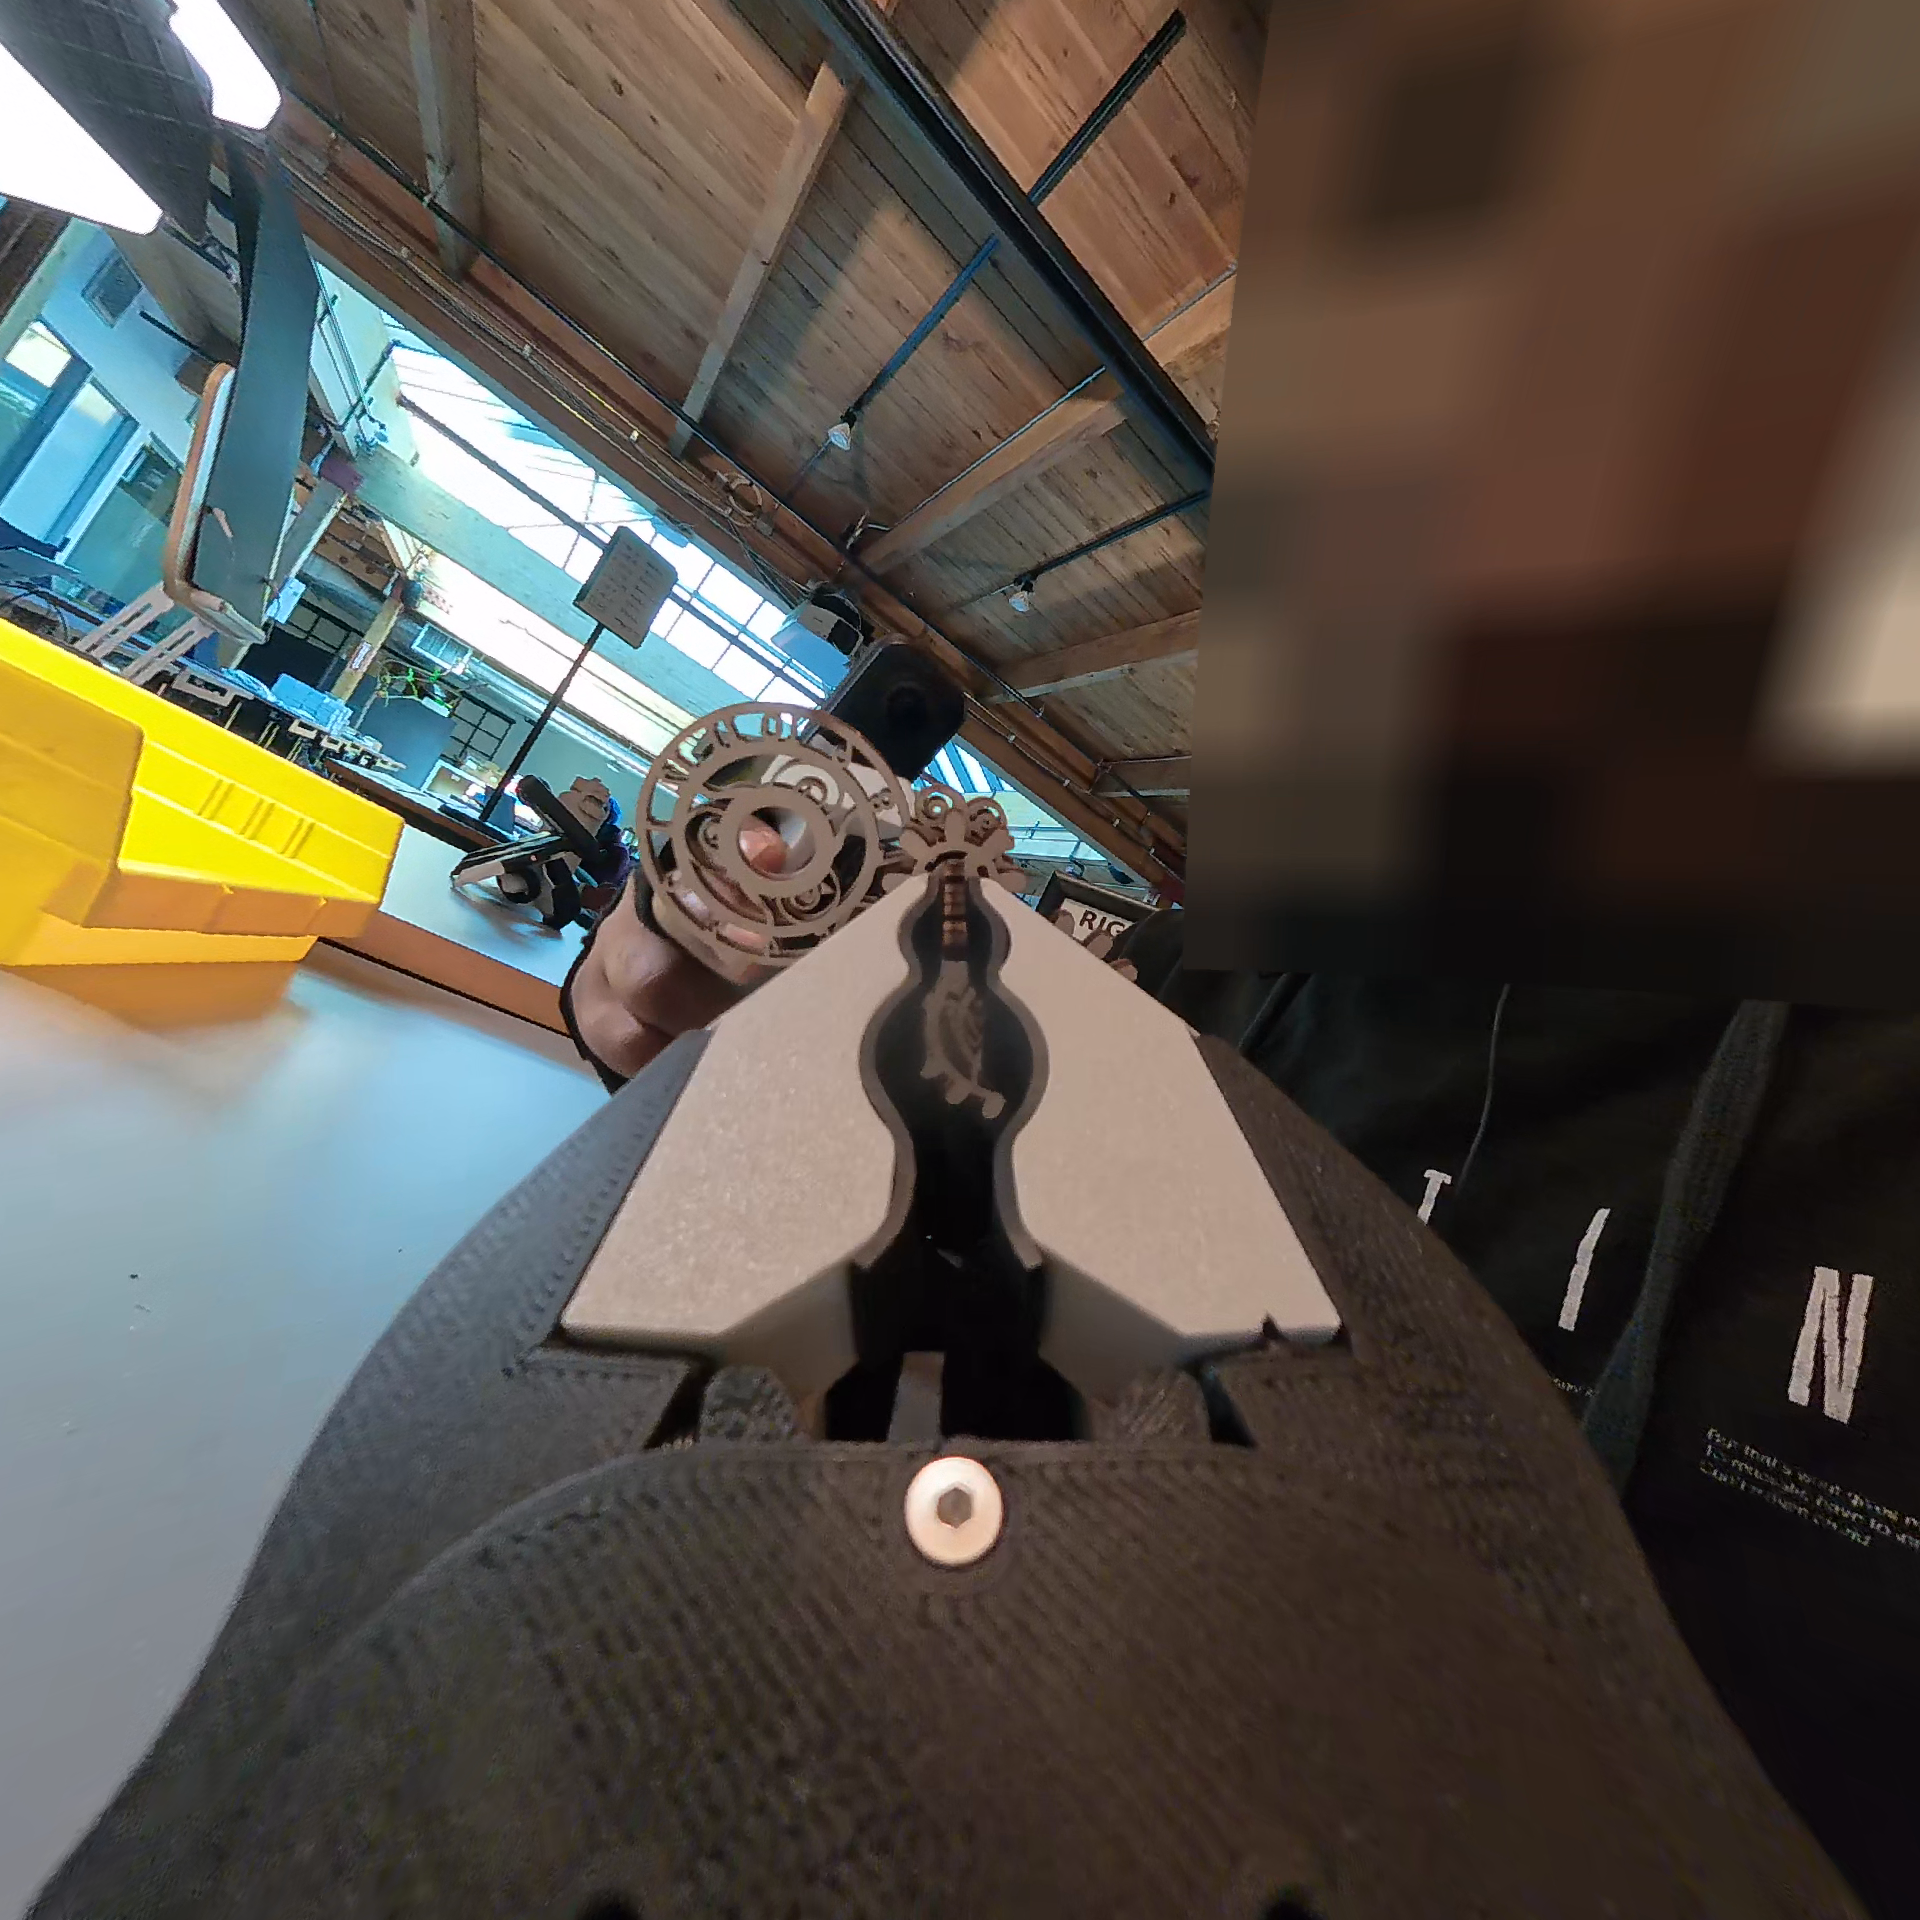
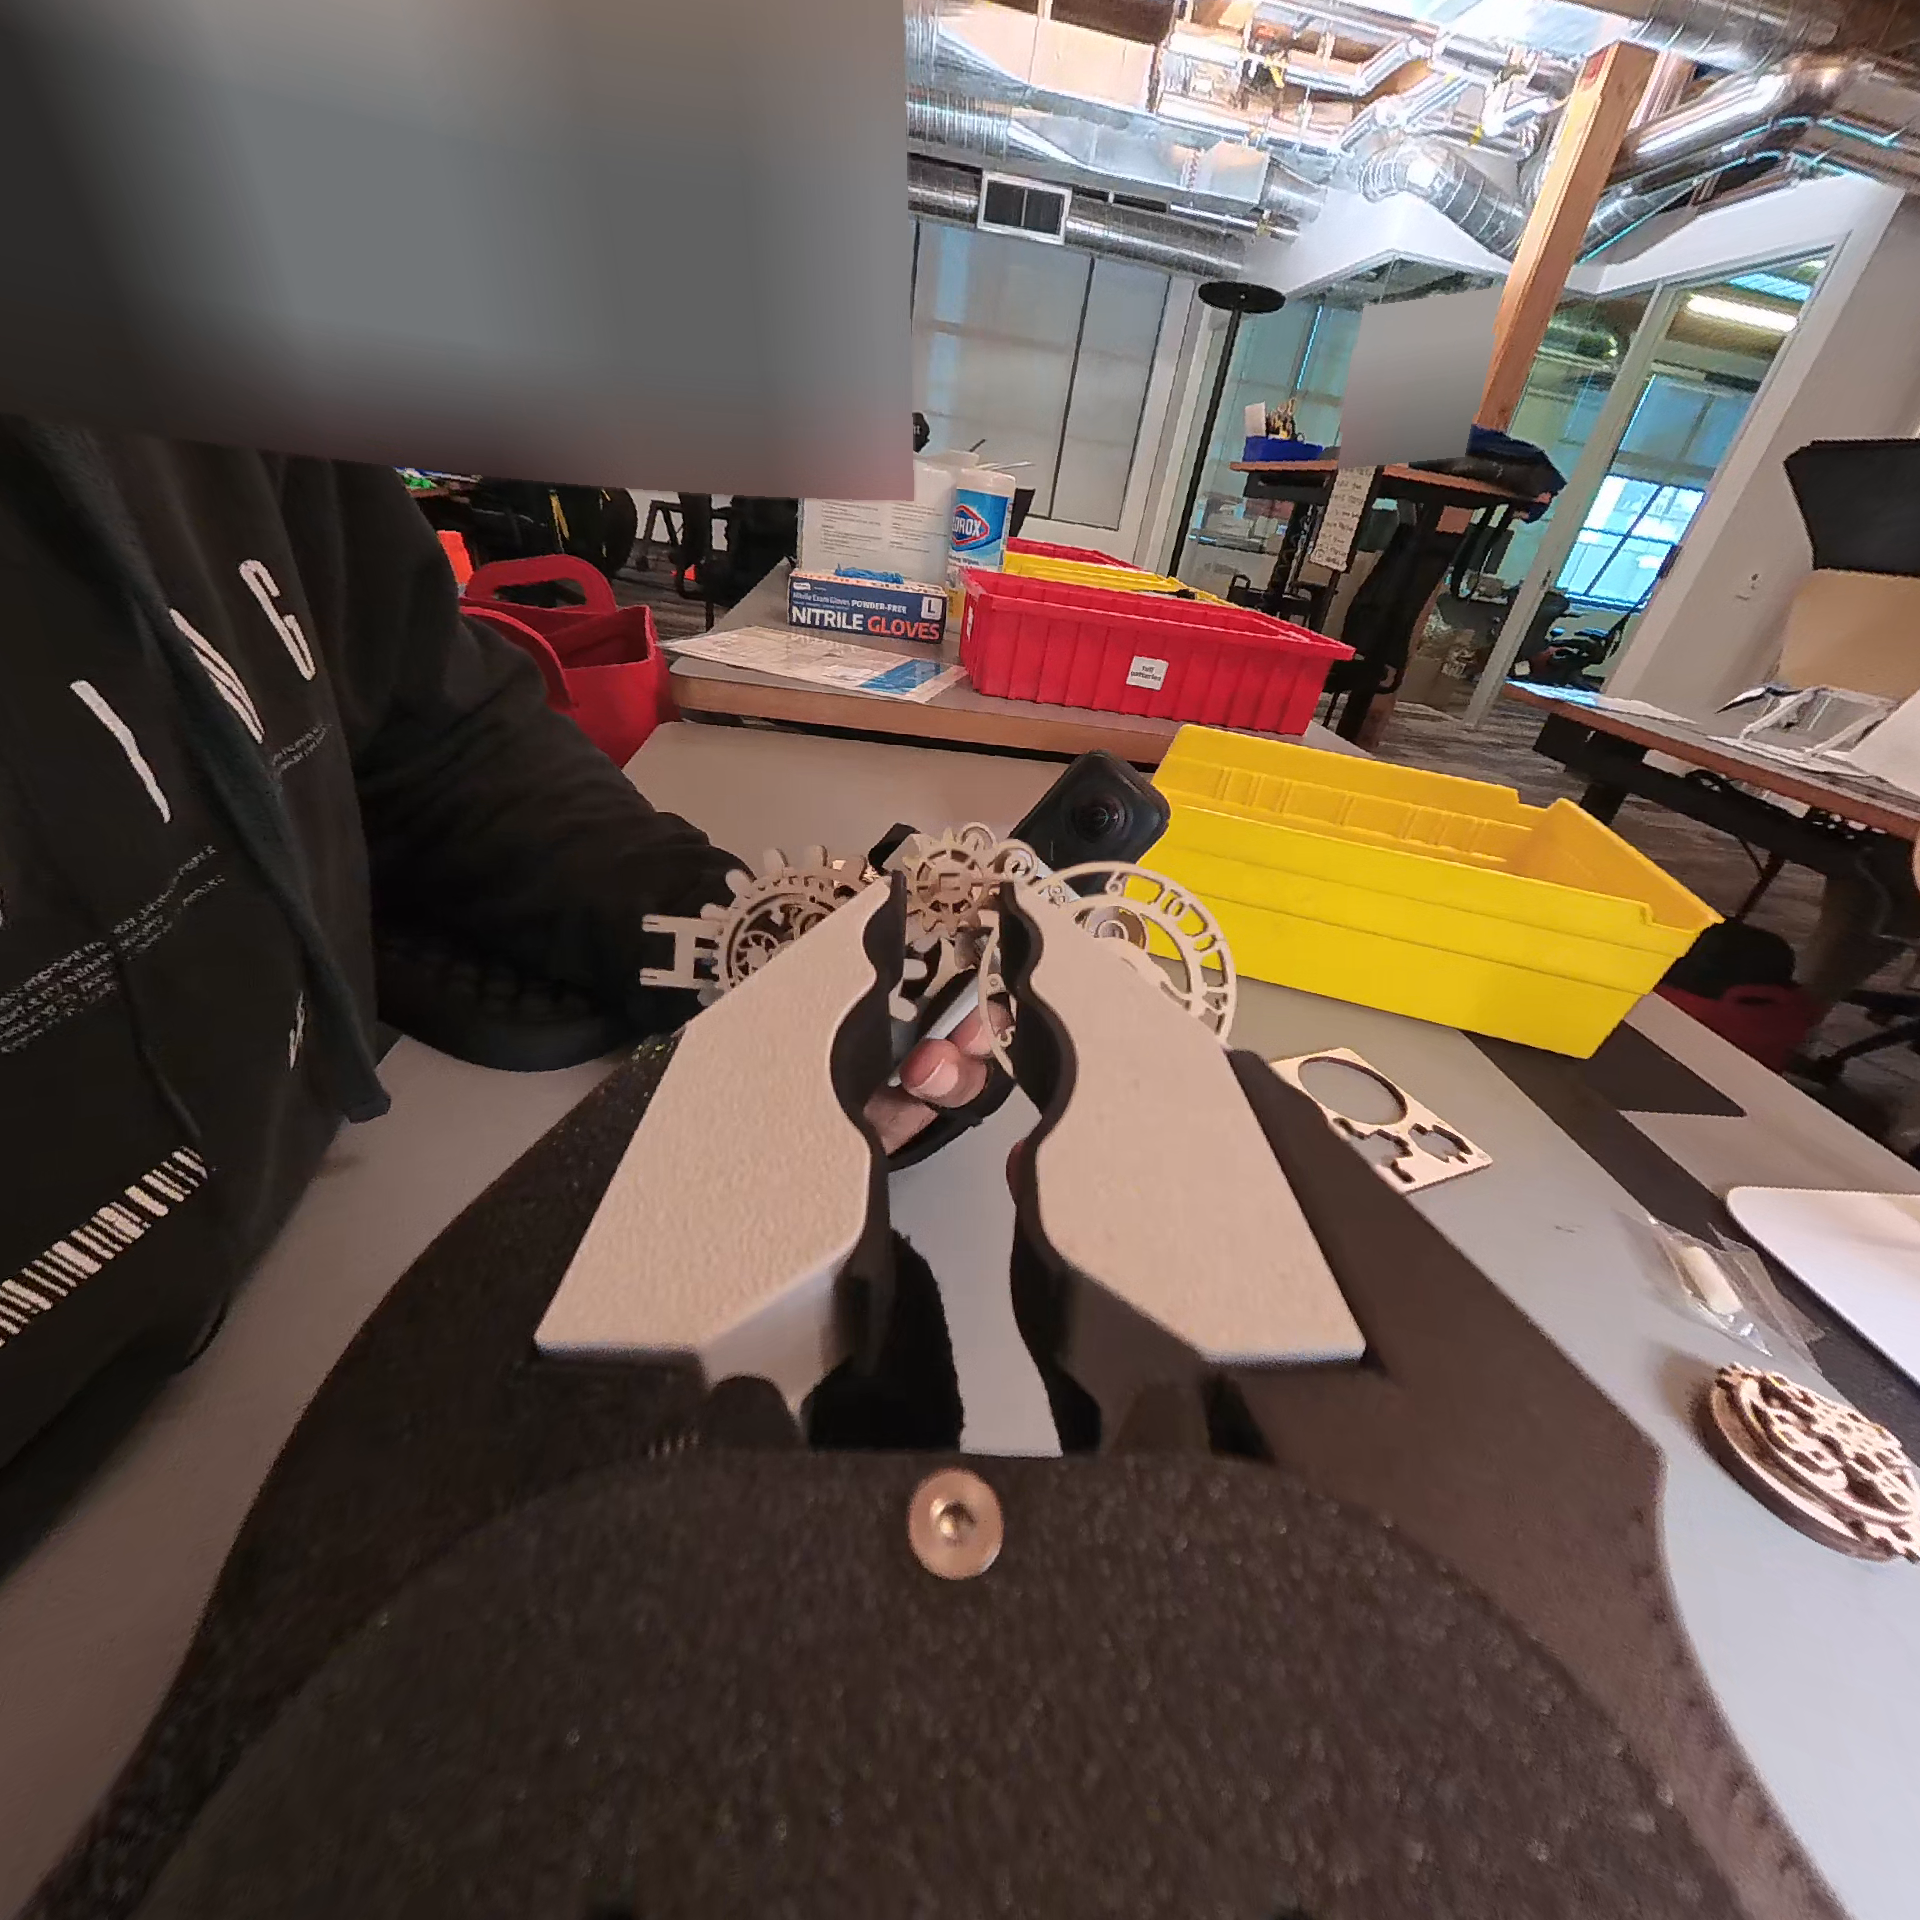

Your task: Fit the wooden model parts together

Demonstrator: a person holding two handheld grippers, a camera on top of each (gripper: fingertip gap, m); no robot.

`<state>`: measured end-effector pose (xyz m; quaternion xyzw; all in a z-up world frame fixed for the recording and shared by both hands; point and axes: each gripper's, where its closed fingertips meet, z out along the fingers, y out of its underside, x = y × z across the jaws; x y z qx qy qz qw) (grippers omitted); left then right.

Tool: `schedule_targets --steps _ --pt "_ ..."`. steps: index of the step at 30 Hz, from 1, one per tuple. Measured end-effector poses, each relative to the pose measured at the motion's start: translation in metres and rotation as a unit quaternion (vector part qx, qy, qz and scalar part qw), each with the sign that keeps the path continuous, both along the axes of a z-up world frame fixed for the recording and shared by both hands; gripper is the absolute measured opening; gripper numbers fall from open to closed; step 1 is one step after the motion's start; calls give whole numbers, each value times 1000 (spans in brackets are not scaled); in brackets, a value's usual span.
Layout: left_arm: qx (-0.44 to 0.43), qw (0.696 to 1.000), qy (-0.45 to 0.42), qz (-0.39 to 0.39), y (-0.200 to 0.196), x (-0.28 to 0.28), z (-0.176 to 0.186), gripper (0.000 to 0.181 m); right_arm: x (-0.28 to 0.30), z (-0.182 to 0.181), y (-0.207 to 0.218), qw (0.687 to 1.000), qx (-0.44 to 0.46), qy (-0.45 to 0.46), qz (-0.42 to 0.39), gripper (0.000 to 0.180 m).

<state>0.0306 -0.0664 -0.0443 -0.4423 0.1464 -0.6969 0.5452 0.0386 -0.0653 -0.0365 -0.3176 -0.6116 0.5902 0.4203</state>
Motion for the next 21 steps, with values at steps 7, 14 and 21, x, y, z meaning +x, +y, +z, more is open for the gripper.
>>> schedule_targets --steps 7,14,21 --pt "4 1000 0 4 -1 -2 1 1 -3 -1 0 1000 -10 -14 -6 15" --pt "14 1000 10 23 1 -3 0 1 -6 -1 2 997 -57 -44 -18 15" --pt "16 998 30 45 4 -4 -2 2 -7 -3 6 990 -128 -59 -16 15"
